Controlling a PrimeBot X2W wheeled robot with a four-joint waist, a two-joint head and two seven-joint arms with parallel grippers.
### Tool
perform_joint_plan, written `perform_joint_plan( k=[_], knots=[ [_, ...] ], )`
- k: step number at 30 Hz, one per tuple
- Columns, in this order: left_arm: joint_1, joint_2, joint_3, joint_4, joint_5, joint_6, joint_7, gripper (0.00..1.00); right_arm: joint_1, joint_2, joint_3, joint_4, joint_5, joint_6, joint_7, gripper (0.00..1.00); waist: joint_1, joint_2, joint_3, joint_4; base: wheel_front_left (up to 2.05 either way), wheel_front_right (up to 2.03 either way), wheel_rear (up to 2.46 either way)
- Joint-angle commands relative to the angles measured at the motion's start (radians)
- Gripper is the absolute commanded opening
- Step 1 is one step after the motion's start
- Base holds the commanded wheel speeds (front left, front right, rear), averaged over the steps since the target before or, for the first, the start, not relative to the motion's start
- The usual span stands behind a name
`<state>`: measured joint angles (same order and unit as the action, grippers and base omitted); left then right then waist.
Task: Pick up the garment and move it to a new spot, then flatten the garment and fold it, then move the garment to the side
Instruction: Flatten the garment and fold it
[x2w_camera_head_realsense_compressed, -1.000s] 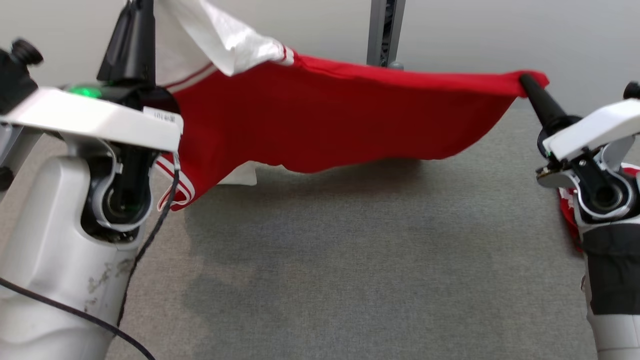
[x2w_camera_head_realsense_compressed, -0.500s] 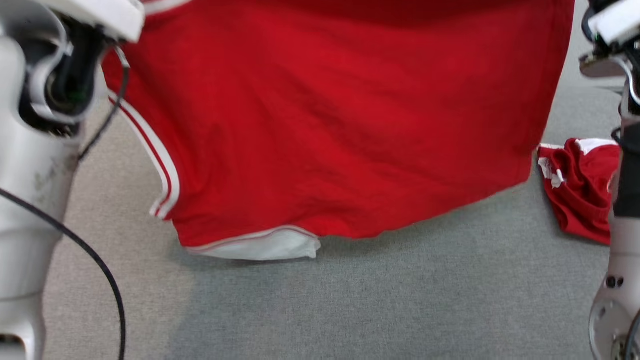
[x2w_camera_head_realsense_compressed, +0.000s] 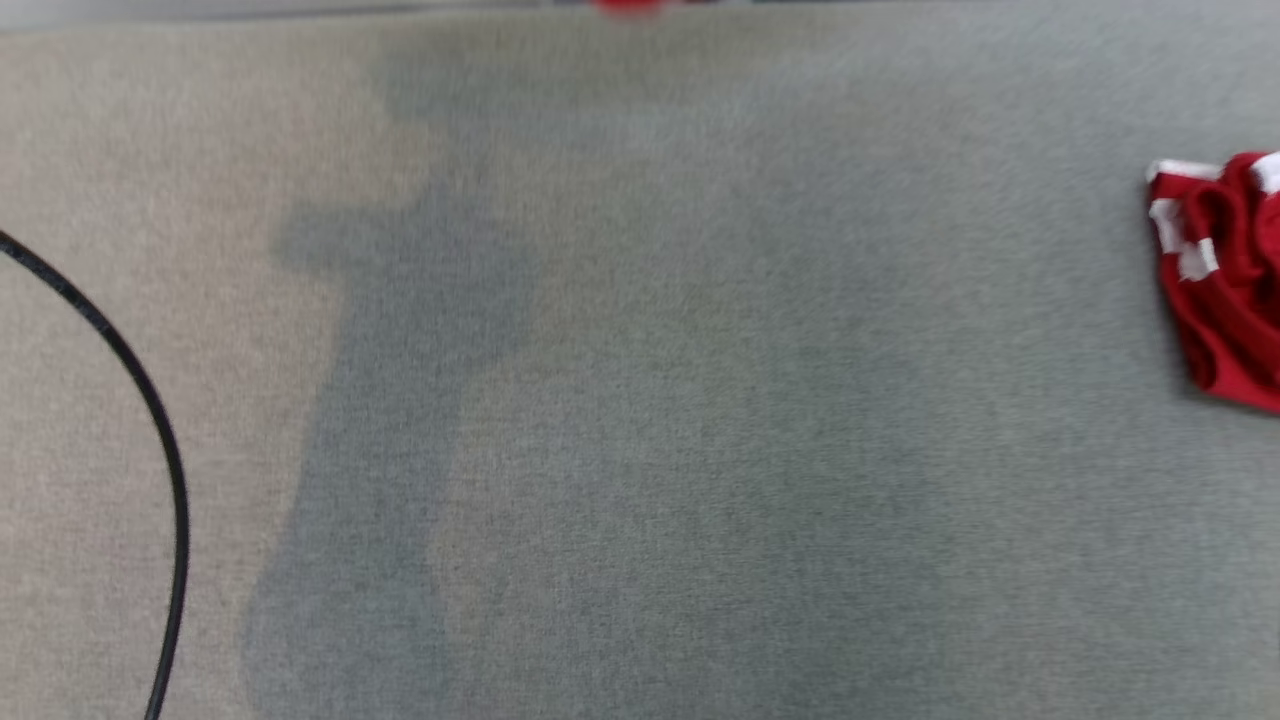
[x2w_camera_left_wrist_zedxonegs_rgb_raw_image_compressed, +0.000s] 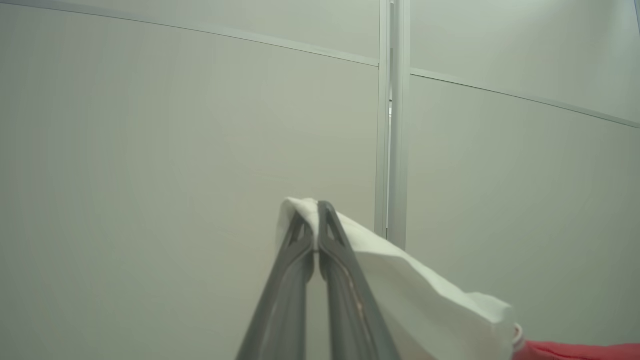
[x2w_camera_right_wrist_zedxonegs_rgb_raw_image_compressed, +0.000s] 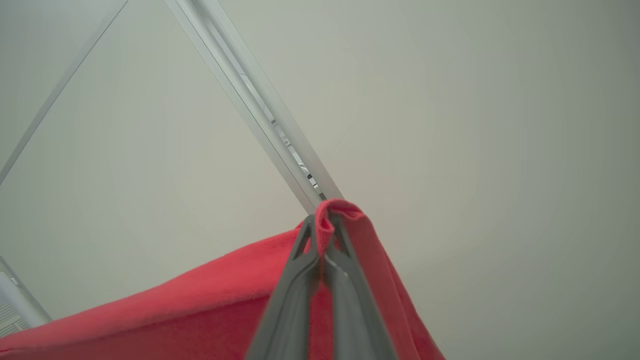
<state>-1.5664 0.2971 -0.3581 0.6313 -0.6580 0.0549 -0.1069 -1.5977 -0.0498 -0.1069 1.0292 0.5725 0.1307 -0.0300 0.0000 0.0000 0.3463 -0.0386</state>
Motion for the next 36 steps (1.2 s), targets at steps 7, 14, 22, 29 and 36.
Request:
perform_joint_plan(
  k=[7, 14, 22, 29, 36],
  knots=[
    [-0.039, -0.06, -0.021, 0.166, 0.022, -0.06, -0.124, 0.0, -0.082, -0.003, 0.082, 0.184, -0.031, 0.0, -0.134, 0.0, 0.0, 0.0, 0.171, 0.071, 0.0, 0.0, 0.0],
    [0.024, -0.091, -0.047, 0.22, 0.016, -0.139, -0.15, 0.0, -0.002, -0.003, 0.155, 0.228, -0.025, 0.0, -0.141, 0.0, 0.0, 0.0, 0.207, 0.1, 0.0, 0.0, 0.0],
    [0.177, -0.072, -0.033, 0.098, -0.04, -0.178, -0.158, 0.0, 0.149, -0.003, 0.254, 0.111, 0.1, 0.0, -0.071, 0.0, 0.0, 0.0, 0.158, 0.09, 0.0, 0.0, 0.0],
    [0.581, 0.012, -0.056, -0.205, -0.151, -0.182, -0.133, 0.0, 0.44, -0.075, 0.347, -0.08, 0.234, 0.0, 0.006, 0.0, 0.0, 0.0, 0.054, 0.086, 0.0, 0.0, 0.0],
    [1.037, 0.061, -0.019, -0.491, -0.267, -0.08, -0.11, 0.0, 0.734, -0.131, 0.365, -0.239, 0.346, 0.0, 0.003, 0.0, 0.0, 0.0, -0.027, 0.082, 0.0, 0.0, 0.0]
  ],
)
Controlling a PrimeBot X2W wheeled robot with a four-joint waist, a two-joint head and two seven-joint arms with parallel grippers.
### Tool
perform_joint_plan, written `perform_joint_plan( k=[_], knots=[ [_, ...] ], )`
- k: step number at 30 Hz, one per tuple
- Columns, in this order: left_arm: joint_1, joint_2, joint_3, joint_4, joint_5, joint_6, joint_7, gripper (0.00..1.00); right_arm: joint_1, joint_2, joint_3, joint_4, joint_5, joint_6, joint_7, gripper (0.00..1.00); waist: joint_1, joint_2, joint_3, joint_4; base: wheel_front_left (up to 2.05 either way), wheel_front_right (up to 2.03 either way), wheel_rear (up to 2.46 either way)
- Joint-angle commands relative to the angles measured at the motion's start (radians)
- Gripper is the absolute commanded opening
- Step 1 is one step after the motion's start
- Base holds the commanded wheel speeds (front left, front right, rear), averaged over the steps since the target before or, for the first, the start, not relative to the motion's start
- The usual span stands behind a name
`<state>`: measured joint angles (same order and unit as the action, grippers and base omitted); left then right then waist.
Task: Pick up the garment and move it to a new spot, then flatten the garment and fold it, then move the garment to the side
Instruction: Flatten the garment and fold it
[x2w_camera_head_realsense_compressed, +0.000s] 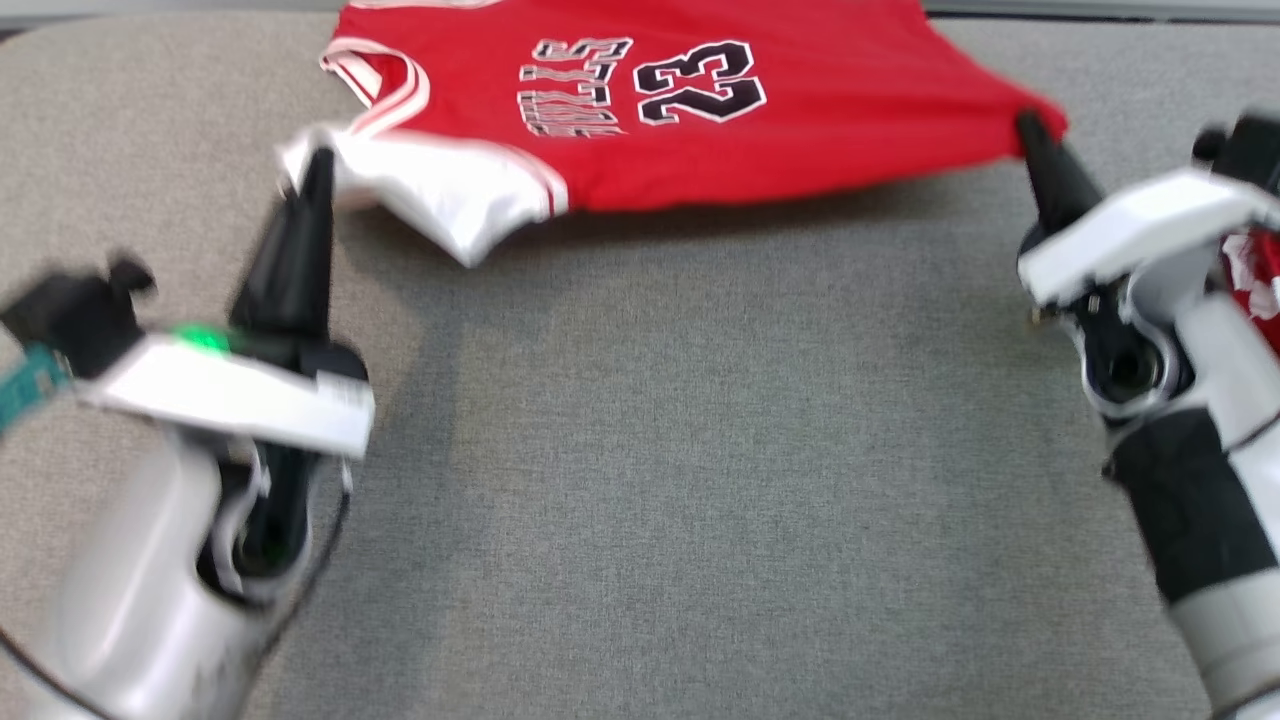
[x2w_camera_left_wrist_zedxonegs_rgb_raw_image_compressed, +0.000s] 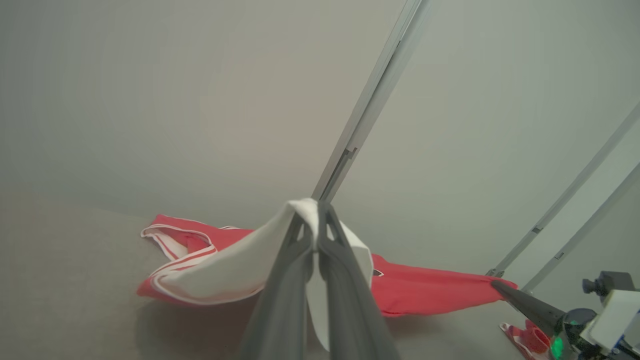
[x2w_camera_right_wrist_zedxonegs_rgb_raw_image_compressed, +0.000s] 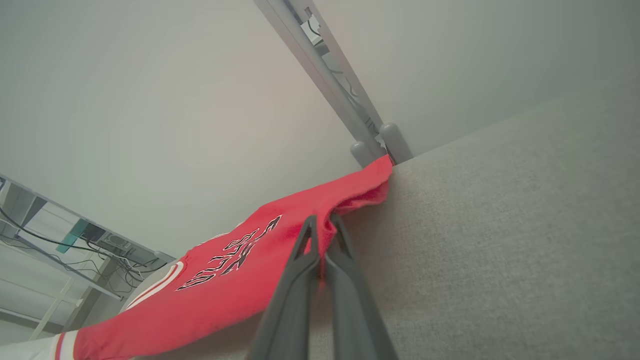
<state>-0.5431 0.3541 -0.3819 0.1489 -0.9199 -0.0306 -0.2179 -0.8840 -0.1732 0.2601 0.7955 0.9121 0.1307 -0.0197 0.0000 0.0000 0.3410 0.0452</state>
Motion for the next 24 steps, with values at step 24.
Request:
perform_joint_plan(
  k=[24],
  knots=[
    [0.674, -0.063, -0.027, -0.096, -0.073, 0.114, -0.04, 0.0, 0.674, -0.008, -0.103, -0.254, 0.004, 0.0, -0.159, 0.0, 0.0, 0.0, -0.186, 0.031, 0.0, 0.0, 0.0]
  ],
)
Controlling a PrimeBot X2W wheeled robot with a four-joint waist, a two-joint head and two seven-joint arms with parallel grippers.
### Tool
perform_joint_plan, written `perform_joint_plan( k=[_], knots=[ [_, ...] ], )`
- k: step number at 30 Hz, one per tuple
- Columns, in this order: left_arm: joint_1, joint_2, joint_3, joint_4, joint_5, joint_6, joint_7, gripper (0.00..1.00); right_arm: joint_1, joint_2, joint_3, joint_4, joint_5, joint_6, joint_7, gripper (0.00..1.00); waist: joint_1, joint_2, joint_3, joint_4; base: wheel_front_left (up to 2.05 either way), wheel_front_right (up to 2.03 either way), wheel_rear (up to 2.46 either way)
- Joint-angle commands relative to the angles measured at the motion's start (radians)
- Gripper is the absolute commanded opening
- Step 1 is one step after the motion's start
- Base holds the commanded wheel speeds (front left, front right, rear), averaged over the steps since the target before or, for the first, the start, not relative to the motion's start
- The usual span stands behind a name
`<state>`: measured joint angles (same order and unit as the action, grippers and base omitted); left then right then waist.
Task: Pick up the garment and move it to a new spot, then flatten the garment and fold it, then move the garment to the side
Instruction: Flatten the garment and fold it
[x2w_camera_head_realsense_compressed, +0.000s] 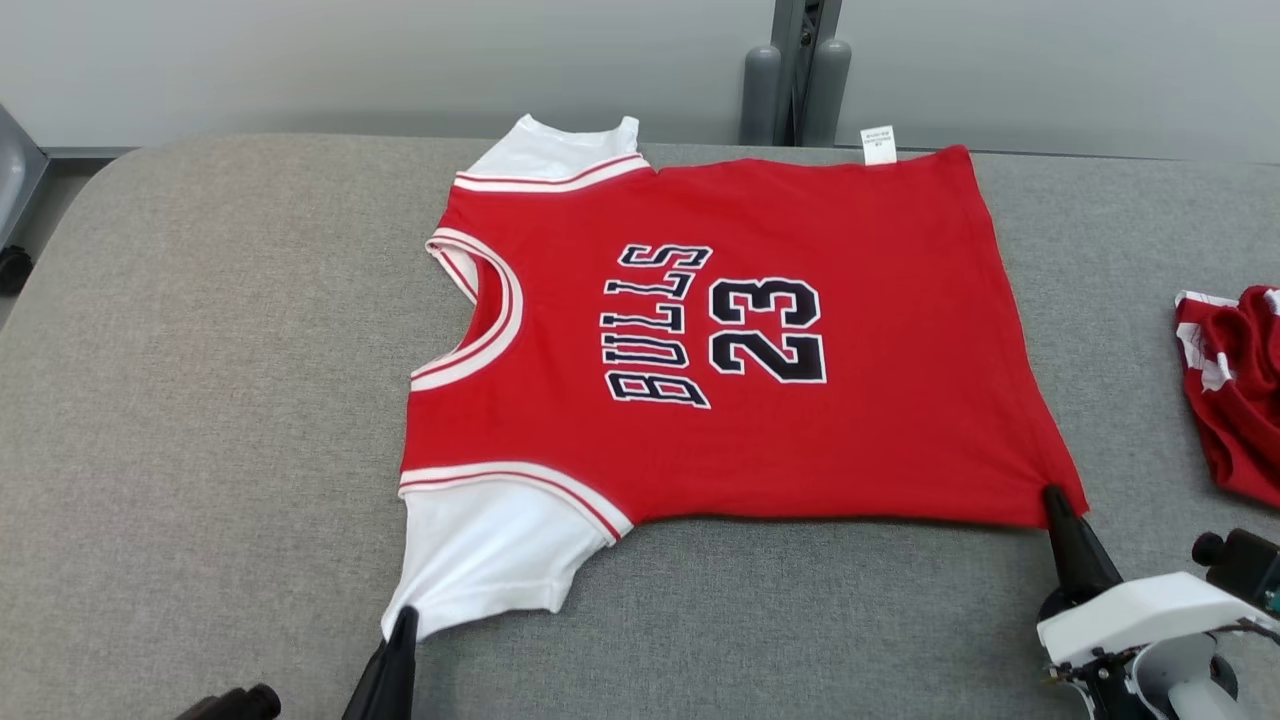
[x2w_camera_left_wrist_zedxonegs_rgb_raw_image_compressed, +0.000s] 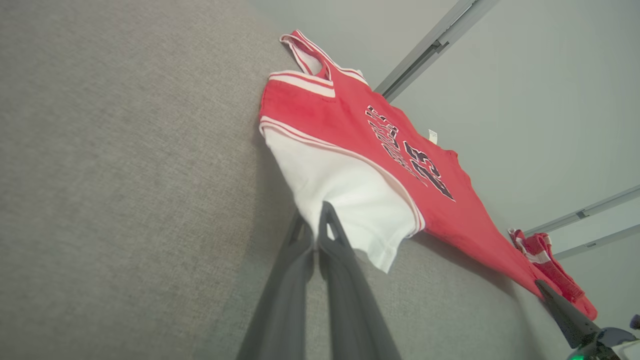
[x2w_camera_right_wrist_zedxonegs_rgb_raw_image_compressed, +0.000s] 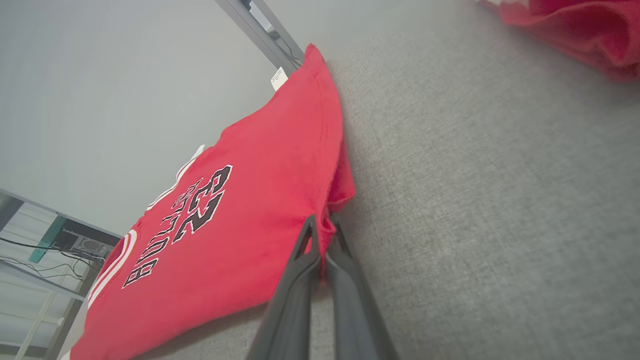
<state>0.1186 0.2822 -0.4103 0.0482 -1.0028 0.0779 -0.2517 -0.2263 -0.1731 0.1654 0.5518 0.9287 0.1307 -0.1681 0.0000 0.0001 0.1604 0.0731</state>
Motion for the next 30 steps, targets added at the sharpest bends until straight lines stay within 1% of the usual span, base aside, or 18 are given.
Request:
perform_joint_plan(
  k=[1, 4, 9, 14, 19, 24, 27, 30],
  knots=[
    [0.025, 0.016, -0.003, 0.008, 0.017, 0.008, -0.006, 0.0, 0.036, -0.009, -0.013, -0.023, -0.029, 0.0, -0.013, 0.0, 0.0, -0.0001, -0.01, 0.004, 0.0, 0.0, 0.0],
    [0.06, 0.036, -0.013, 0.018, 0.04, 0.021, -0.006, 0.0, 0.097, 0.005, -0.026, -0.063, -0.08, 0.0, -0.006, 0.0, 0.0, -0.0001, -0.024, 0.003, 0.0, 0.0, 0.0],
    [0.101, 0.054, -0.015, 0.013, 0.049, 0.04, -0.002, 0.0, 0.173, 0.031, -0.053, -0.129, -0.149, 0.0, 0.025, 0.0, 0.0, -0.0001, -0.039, 0.0, 0.0, 0.0, 0.0],
    [0.15, 0.078, -0.016, -0.008, 0.05, 0.053, 0.005, 0.0, 0.267, 0.068, -0.116, -0.23, -0.221, 0.0, 0.076, 0.0, 0.0, -0.0001, -0.056, -0.01, 0.0, 0.0, 0.0],
    [0.197, 0.101, -0.017, -0.039, 0.039, 0.065, 0.02, 0.0, 0.358, 0.097, -0.185, -0.337, -0.268, 0.0, 0.137, 0.0, 0.0, -0.0001, -0.066, -0.012, 0.0, 0.0, 0.0],
    [0.233, 0.115, -0.017, -0.074, 0.031, 0.076, 0.033, 0.0, 0.435, 0.114, -0.238, -0.425, -0.293, 0.0, 0.196, 0.0, 0.0, -0.0001, -0.066, -0.015, 0.0, 0.0, 0.0],
    [0.255, 0.116, -0.018, -0.088, 0.023, 0.088, 0.041, 0.0, 0.465, 0.117, -0.258, -0.462, -0.299, 0.0, 0.227, 0.0, 0.0, -0.0001, -0.068, -0.024, 0.0, 0.0, 0.0],
    [0.267, 0.117, -0.024, -0.103, 0.014, 0.091, 0.052, 0.0, 0.485, 0.12, -0.271, -0.478, -0.292, 0.0, 0.259, 0.0, 0.0, -0.0001, -0.076, -0.028, 0.0, 0.0, 0.0]
  ],
)
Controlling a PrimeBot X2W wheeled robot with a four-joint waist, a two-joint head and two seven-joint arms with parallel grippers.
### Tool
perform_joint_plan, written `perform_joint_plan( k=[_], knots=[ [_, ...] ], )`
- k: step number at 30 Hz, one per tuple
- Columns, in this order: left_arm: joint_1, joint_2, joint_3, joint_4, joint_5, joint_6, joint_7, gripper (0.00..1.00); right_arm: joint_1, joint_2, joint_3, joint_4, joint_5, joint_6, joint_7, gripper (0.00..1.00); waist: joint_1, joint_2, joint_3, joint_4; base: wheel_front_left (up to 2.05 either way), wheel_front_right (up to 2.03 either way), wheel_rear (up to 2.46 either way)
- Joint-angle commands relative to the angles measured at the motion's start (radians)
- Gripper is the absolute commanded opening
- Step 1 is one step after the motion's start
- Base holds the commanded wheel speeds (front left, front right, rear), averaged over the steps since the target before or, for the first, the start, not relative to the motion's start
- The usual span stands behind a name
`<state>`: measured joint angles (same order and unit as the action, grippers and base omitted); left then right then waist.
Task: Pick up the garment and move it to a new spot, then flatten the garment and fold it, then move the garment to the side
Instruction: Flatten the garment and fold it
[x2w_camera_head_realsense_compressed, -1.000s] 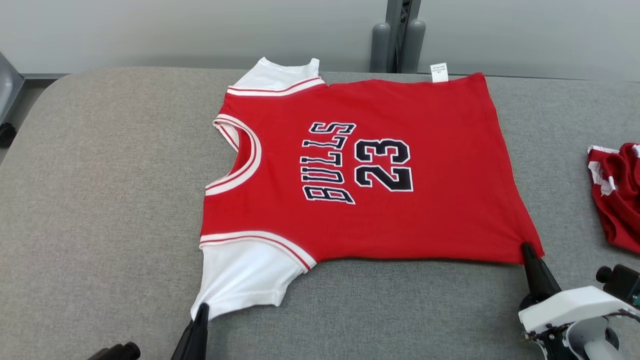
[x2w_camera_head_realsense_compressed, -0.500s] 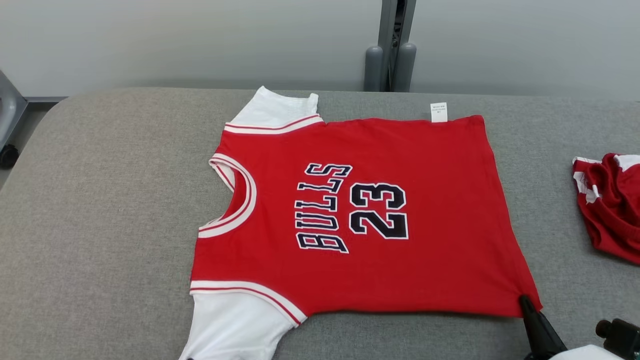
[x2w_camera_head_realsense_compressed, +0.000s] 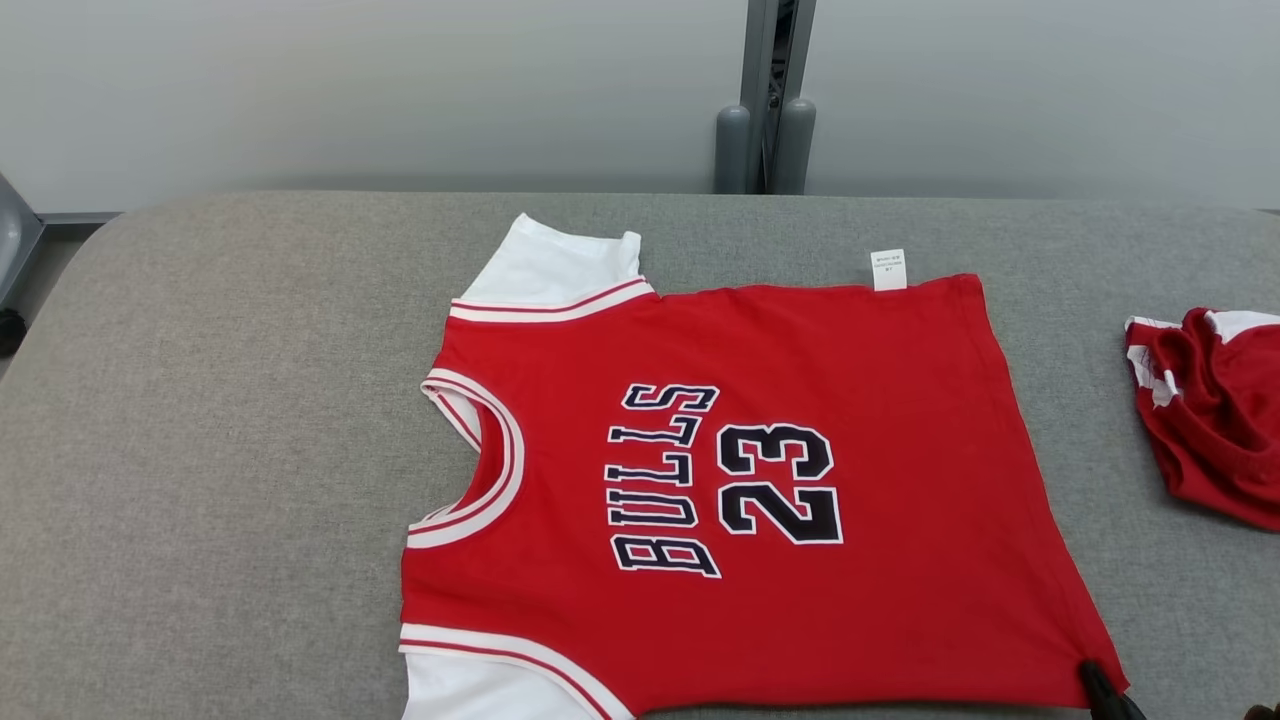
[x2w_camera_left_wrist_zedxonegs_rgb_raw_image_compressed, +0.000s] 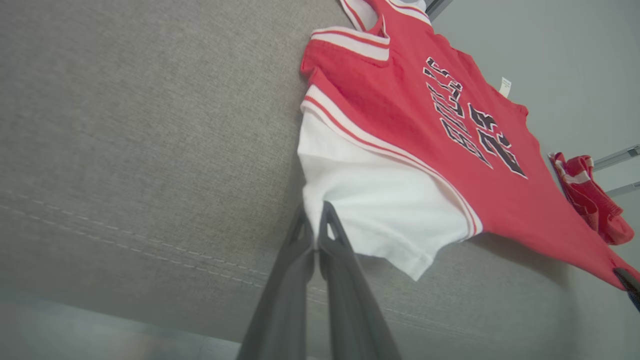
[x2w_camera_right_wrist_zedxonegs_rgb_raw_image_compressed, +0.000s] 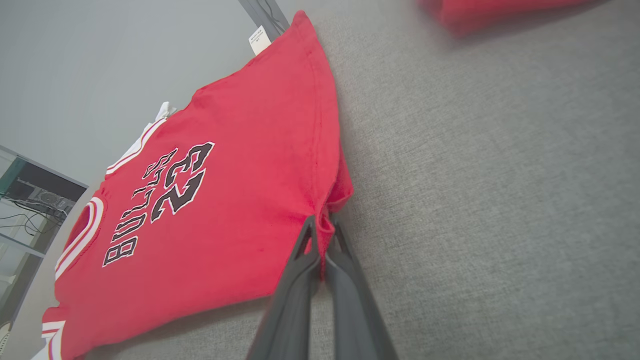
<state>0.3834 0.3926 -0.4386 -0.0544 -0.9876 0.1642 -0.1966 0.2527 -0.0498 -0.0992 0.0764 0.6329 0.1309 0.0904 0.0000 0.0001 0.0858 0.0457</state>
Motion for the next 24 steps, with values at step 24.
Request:
perform_joint_plan(
  k=[24],
  knots=[
    [-0.141, -0.112, 0.023, -0.029, -0.171, -0.074, 0.062, 0.0, -0.091, -0.004, 0.012, 0.133, 0.103, 0.0, 0.063, 0.0, 0.0, -0.0001, -0.105, 0.017, 0.0, 0.0, 0.0]
  ],
)
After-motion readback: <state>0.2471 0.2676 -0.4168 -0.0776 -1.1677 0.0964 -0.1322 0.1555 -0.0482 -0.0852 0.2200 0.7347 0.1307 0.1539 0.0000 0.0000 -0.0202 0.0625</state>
